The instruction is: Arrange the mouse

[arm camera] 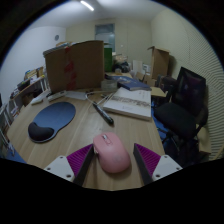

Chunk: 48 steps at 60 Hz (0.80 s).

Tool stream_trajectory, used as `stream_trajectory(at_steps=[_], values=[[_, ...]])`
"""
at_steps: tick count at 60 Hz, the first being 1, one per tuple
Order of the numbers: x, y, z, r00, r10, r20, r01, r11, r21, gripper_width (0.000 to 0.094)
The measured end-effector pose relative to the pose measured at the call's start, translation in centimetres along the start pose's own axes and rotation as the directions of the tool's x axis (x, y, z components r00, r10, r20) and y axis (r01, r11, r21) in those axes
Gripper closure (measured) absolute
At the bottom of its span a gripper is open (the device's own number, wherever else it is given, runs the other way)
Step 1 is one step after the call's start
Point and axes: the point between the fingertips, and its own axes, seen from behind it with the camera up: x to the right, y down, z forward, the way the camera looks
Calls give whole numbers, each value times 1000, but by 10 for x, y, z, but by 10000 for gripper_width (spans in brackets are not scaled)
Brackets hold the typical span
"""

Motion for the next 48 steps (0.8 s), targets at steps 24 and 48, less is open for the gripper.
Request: stream_trajectory(at_steps=[24, 48], values=[[12, -12, 20, 991, 65, -113, -66, 998, -1, 488], [-14, -123, -16, 980, 156, -120, -143, 983, 115, 567]])
